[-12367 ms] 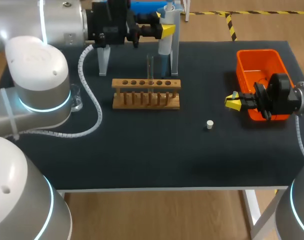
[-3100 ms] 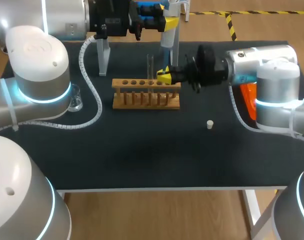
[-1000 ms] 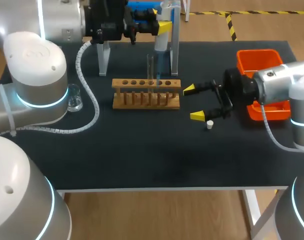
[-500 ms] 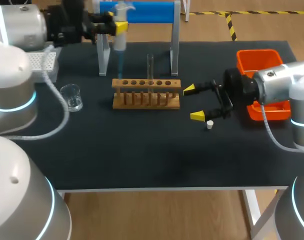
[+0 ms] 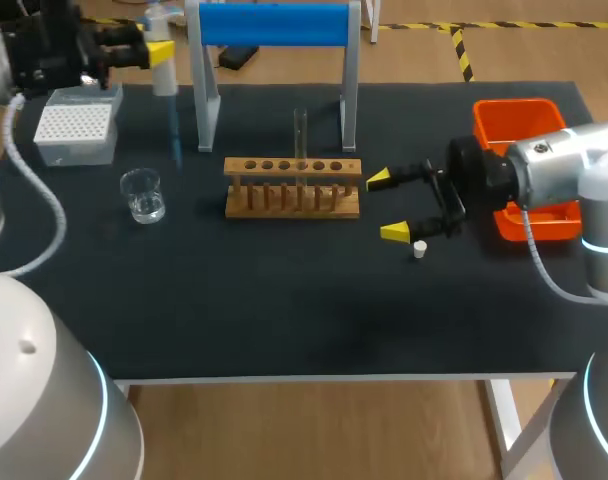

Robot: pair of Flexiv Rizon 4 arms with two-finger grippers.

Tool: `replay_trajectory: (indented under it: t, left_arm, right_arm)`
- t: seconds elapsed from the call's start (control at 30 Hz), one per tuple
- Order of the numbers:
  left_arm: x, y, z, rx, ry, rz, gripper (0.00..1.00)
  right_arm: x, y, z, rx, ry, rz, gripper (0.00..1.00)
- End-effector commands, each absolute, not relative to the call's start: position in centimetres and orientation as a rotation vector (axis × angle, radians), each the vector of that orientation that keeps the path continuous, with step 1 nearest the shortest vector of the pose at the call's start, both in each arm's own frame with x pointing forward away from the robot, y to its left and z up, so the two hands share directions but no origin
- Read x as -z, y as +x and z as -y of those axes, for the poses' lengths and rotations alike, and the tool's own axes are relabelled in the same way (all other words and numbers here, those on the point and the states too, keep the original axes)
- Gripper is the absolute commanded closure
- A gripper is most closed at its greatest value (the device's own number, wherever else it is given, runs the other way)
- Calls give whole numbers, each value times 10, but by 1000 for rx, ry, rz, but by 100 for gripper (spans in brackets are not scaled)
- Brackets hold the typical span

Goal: Invert the test tube, pick up the pipette, mount the tip to pipette, aspirate from beaker and dispense into the tube, eject the tip, return the pipette, and cap with the stopper.

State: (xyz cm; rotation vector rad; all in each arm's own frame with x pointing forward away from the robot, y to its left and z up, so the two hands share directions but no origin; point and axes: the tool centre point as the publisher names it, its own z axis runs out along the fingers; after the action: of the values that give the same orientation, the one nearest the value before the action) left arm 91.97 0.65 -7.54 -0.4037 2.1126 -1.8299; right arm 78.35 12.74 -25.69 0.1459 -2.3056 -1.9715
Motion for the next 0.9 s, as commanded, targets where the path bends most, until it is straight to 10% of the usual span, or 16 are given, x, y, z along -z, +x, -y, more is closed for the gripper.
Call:
replay_trajectory:
  t: [0.03, 0.9]
  left_arm:
    - [79, 921, -29, 1838, -404, -2107, 100]
    - [97, 943, -67, 1826, -468, -2084, 100]
  right_arm:
    - [256, 783, -127, 1969, 147, 2307, 0]
    - [256, 783, -127, 1969, 147, 2307, 0]
